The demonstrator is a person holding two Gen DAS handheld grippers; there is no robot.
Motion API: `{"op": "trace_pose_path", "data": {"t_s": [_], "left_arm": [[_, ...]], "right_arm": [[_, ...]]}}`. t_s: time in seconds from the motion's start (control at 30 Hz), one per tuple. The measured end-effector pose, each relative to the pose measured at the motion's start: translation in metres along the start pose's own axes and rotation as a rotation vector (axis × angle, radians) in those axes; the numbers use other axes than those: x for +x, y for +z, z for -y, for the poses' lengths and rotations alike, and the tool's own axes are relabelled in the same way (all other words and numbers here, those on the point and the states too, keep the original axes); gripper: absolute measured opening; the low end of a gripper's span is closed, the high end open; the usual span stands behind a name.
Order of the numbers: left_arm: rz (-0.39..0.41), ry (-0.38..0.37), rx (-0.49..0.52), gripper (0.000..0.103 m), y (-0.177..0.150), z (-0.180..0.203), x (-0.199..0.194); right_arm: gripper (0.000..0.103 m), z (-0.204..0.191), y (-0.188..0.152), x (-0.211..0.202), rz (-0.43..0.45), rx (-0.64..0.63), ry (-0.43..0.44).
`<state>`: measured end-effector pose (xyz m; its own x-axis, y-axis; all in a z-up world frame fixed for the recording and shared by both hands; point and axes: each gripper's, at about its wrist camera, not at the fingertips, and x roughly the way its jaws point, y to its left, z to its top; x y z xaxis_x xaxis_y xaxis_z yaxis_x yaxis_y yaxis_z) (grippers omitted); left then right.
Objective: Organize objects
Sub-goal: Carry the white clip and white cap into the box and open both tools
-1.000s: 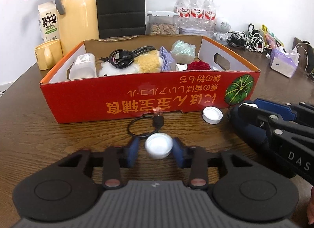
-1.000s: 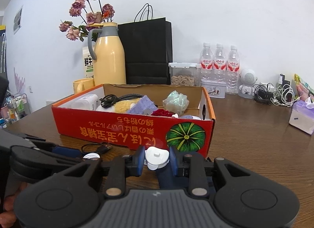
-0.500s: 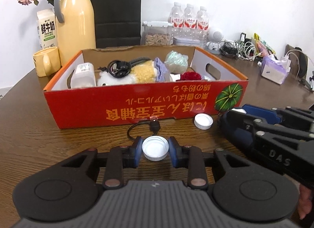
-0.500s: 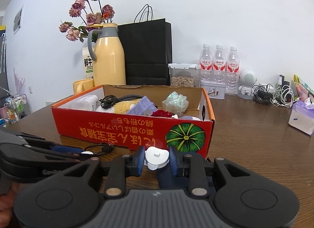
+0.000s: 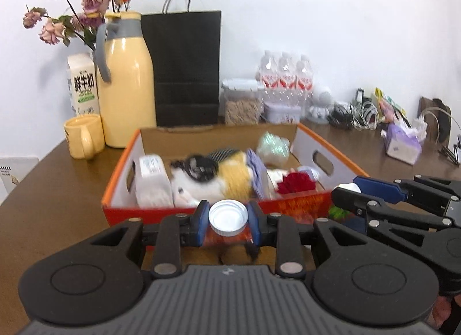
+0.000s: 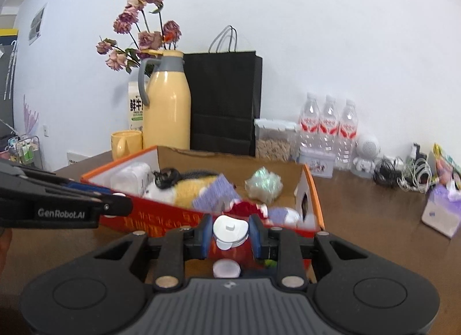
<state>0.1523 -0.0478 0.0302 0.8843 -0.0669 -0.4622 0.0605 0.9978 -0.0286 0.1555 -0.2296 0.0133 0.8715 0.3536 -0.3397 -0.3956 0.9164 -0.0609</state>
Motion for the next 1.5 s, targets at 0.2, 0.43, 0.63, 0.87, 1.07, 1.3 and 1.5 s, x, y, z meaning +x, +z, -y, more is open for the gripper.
{"op": "trace_pose_path", "data": {"t_s": [0.2, 0.43, 0.63, 0.87, 1.07, 1.3, 1.5], "left_arm": [[0.03, 0.013, -0.015, 0.029, 0.017, -0.011, 0.015], [0.04, 0.023, -0.033, 0.029, 0.031, -0.022, 0.044], [0.029, 0.018, -0.041, 0.029, 0.025, -0.031, 0.069], [0.012, -0.012, 0.002, 0.029, 0.017, -0.028, 0.074], [0.007, 0.004, 0.009, 0.029, 0.014, -0.027, 0.077], [0.015, 0.034, 0.006, 0.034, 0.013, -0.029, 0.078], [0.069, 0.051, -0.019, 0.077, 0.015, -0.036, 0.068]], "right_arm": [[0.026, -0.013, 0.022, 0.024, 0.017, -0.036, 0.014], [0.026, -0.021, 0.04, 0.063, -0.003, -0.045, -0.002], [0.026, -0.011, 0.031, 0.088, -0.031, -0.016, -0.013], [0.026, -0.006, 0.019, 0.1, -0.078, 0.014, -0.017], [0.026, -0.005, 0.016, 0.103, -0.097, 0.021, -0.028], [0.026, 0.002, 0.015, 0.104, -0.111, 0.053, -0.046], [0.059, 0.005, 0.014, 0.101, -0.097, 0.068, -0.077]]}}
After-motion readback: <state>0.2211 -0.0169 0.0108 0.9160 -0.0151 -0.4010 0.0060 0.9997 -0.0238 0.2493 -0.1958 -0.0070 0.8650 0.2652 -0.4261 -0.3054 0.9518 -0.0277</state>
